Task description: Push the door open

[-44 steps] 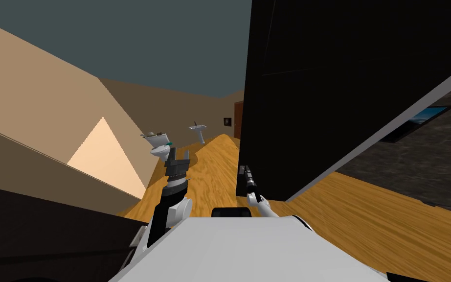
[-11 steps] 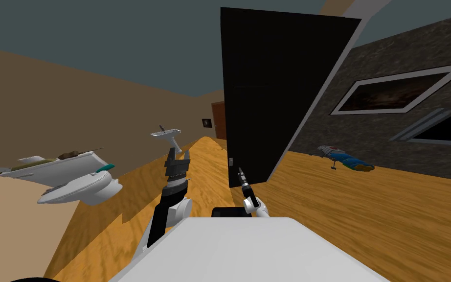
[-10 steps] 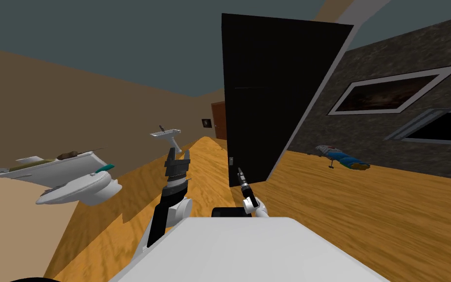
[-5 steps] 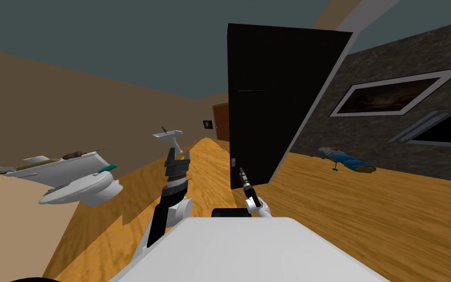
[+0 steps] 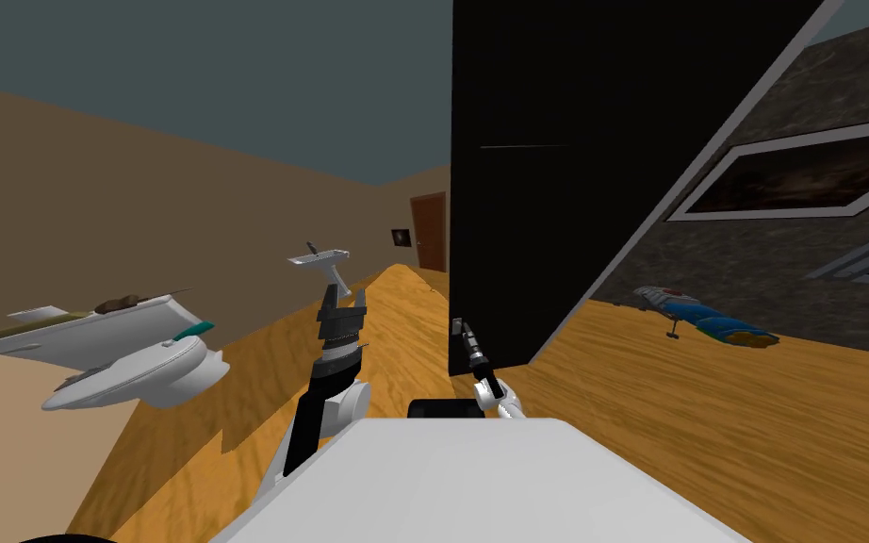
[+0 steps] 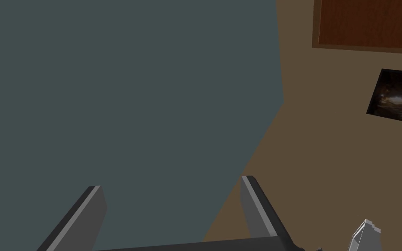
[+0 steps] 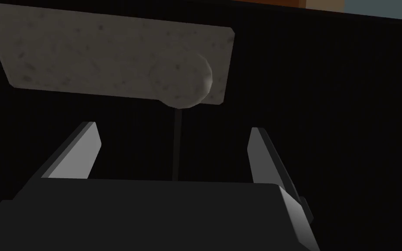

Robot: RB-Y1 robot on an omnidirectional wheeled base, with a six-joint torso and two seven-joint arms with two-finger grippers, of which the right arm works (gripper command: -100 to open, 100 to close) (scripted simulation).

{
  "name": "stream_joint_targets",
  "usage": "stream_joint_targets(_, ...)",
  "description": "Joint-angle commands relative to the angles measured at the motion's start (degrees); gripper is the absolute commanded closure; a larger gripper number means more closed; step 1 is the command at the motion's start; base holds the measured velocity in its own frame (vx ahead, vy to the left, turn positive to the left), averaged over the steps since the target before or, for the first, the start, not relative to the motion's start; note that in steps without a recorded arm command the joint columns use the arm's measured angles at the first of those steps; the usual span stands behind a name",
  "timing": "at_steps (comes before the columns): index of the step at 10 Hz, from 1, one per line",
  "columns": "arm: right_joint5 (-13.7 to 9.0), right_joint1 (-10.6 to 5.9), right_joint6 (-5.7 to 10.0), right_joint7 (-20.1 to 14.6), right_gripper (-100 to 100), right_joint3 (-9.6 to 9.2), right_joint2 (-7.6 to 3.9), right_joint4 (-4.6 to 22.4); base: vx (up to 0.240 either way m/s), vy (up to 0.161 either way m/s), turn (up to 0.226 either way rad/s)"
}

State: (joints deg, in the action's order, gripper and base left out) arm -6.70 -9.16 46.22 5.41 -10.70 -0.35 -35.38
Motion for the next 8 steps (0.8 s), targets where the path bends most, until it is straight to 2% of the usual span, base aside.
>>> stream_joint_targets(1,-0.1,-0.08,0.06,0.0,-100,0.22,1.52,0.0,0.253,0.056,0.038)
stream_joint_targets(2,-0.1,-0.12,0.10,0.0,-100,0.30,2.44,0.1,0.187,0.041,-0.004)
stream_joint_targets(3,0.0,0.29,-0.16,0.1,-100,0.24,1.76,-0.5,0.063,0.014,-0.012)
stream_joint_targets(4,0.0,0.29,-0.16,0.1,100,0.24,1.76,-0.5,-0.011,0.000,0.012)
stream_joint_targets(8,0.0,0.29,-0.16,0.1,100,0.24,1.76,-0.5,-0.014,-0.003,0.002)
